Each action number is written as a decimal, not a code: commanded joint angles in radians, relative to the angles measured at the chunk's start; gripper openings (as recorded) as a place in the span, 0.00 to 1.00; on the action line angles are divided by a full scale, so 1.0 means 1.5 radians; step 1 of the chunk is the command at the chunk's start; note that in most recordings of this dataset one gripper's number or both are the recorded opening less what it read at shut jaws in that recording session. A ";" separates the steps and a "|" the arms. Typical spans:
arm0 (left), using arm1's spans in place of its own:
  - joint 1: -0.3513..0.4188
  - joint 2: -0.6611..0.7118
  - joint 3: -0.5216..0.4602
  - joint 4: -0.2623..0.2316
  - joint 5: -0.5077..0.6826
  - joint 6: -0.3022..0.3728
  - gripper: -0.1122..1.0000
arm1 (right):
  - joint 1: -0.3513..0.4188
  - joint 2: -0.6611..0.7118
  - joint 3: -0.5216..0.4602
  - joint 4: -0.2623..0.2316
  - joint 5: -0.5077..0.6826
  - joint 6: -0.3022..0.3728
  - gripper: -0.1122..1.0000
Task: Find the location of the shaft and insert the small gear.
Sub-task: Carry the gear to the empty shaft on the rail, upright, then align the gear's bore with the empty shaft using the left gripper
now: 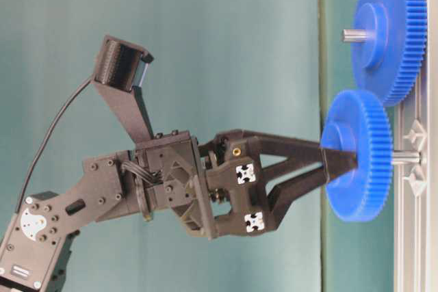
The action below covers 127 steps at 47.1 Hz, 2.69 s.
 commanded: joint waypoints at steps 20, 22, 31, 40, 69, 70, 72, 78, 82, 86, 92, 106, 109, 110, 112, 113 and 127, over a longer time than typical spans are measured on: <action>0.042 -0.022 0.025 0.002 -0.001 -0.001 0.67 | -0.001 -0.011 -0.007 0.000 -0.003 0.008 0.11; 0.044 -0.022 0.025 0.002 0.000 -0.001 0.67 | -0.001 -0.011 -0.007 0.001 -0.003 0.008 0.11; 0.045 -0.017 0.018 0.003 -0.004 -0.001 0.67 | -0.001 -0.012 -0.007 0.001 -0.001 0.008 0.11; 0.043 -0.007 -0.004 0.002 -0.004 0.003 0.67 | -0.001 -0.012 -0.007 0.000 0.000 0.008 0.11; 0.040 0.006 -0.026 0.002 0.022 0.002 0.67 | -0.001 -0.012 -0.007 0.000 0.000 0.008 0.11; 0.041 0.006 -0.027 0.002 0.022 0.002 0.67 | -0.001 -0.012 -0.007 0.001 0.000 0.008 0.11; 0.041 0.006 -0.028 0.002 0.021 0.001 0.67 | -0.001 -0.012 -0.007 0.001 0.000 0.008 0.11; 0.040 0.007 -0.027 0.002 0.020 -0.001 0.67 | -0.001 -0.012 -0.008 0.001 0.000 0.008 0.11; 0.040 0.007 -0.027 0.002 0.021 -0.001 0.67 | -0.001 -0.012 -0.008 0.001 0.000 0.008 0.11; 0.041 0.007 -0.027 0.002 0.021 -0.001 0.67 | -0.001 -0.012 -0.008 0.001 0.000 0.008 0.11; 0.040 0.007 -0.027 0.002 0.021 -0.001 0.67 | -0.001 -0.012 -0.009 0.001 0.000 0.008 0.11; 0.040 0.007 -0.028 0.002 0.037 -0.004 0.68 | -0.002 -0.012 -0.010 0.001 0.000 0.007 0.11; 0.040 0.005 -0.028 0.002 0.038 -0.004 0.68 | -0.001 -0.013 -0.010 0.000 0.000 0.008 0.11; 0.040 0.004 -0.028 0.002 0.038 -0.004 0.68 | -0.002 -0.012 -0.010 0.001 0.001 0.007 0.11; 0.040 0.004 -0.029 0.002 0.039 -0.004 0.69 | -0.001 -0.012 -0.010 0.001 0.000 0.007 0.11; 0.041 0.004 -0.028 0.002 0.039 -0.004 0.70 | -0.001 -0.013 -0.010 0.001 0.000 0.007 0.11; 0.038 0.003 -0.029 0.002 0.055 -0.003 0.72 | -0.001 -0.012 -0.011 0.001 0.005 0.007 0.11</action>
